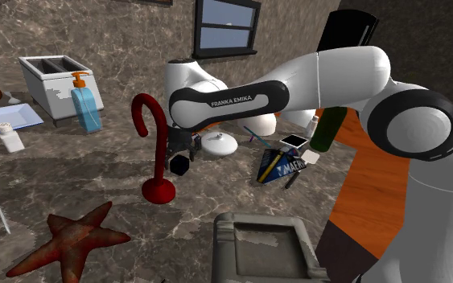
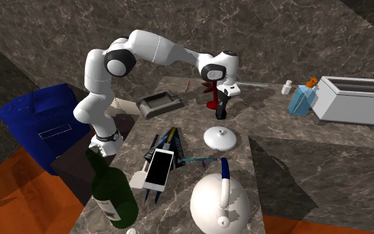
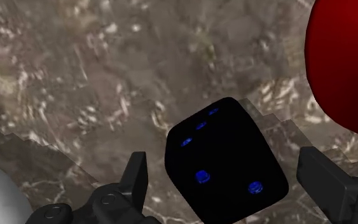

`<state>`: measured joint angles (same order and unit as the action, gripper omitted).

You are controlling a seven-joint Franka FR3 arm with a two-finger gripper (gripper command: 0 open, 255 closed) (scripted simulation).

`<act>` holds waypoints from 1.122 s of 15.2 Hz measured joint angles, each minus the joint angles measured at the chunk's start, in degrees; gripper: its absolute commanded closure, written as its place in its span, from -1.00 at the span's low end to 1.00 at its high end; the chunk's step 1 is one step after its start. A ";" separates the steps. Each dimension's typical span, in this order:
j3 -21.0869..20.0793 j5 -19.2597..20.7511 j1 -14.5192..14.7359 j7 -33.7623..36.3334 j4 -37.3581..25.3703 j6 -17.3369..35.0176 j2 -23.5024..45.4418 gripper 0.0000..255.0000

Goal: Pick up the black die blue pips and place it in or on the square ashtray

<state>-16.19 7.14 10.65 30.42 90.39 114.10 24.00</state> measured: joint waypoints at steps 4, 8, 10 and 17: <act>0.00 0.00 0.00 0.01 0.01 0.03 -0.02 1.00; -0.03 0.00 0.02 -0.01 -0.15 -0.07 -0.07 1.00; -0.03 -0.01 0.02 -0.01 -0.14 -0.07 -0.09 1.00; -0.12 -0.22 0.02 -0.13 -1.49 -2.02 -0.58 1.00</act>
<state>-16.30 6.92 10.67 30.30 88.90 112.08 23.42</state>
